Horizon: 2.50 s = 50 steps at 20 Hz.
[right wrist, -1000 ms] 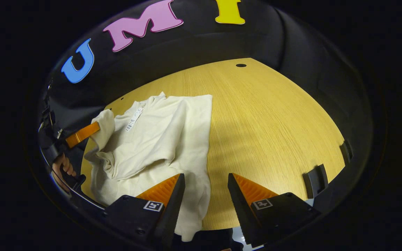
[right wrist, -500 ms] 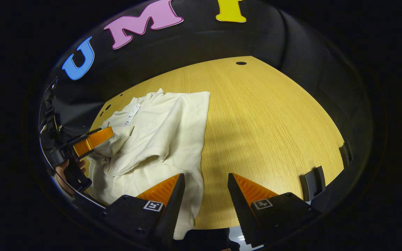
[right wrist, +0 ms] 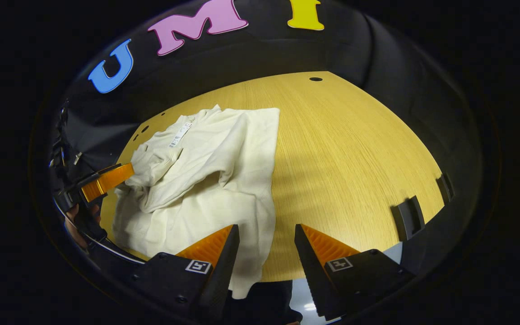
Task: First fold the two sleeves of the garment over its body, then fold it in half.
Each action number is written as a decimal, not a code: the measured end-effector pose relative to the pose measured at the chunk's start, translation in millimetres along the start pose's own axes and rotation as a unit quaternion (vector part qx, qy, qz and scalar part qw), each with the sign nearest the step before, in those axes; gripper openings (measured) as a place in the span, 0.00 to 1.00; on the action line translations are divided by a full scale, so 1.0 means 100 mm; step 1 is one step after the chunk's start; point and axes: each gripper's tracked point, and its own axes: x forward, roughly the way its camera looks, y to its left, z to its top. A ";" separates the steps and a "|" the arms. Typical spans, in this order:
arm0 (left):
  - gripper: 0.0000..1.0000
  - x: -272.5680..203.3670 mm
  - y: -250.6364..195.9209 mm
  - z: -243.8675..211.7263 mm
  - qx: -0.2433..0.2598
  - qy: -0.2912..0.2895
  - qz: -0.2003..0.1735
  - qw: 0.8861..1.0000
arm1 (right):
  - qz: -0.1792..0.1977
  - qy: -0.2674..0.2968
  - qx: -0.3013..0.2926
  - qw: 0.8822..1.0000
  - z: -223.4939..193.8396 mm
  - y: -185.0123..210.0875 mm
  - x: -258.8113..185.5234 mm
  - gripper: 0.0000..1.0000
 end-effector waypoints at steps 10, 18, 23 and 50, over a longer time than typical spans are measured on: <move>0.97 -0.79 0.75 -0.88 -0.027 0.052 0.050 0.997 | -0.005 0.029 0.005 1.000 -0.58 0.17 -0.18 0.77; 0.97 -1.03 1.09 -1.36 -0.064 0.092 0.078 0.991 | -0.012 0.045 -0.003 0.999 -0.78 0.28 -0.14 0.78; 0.97 -0.94 1.09 -1.63 -0.070 0.130 0.066 0.987 | -0.026 0.056 0.001 0.998 -0.84 0.26 -0.05 0.77; 0.07 -0.90 0.93 -1.01 -0.133 0.136 -0.004 0.982 | 0.080 0.000 0.041 0.996 -0.07 0.82 -0.30 0.10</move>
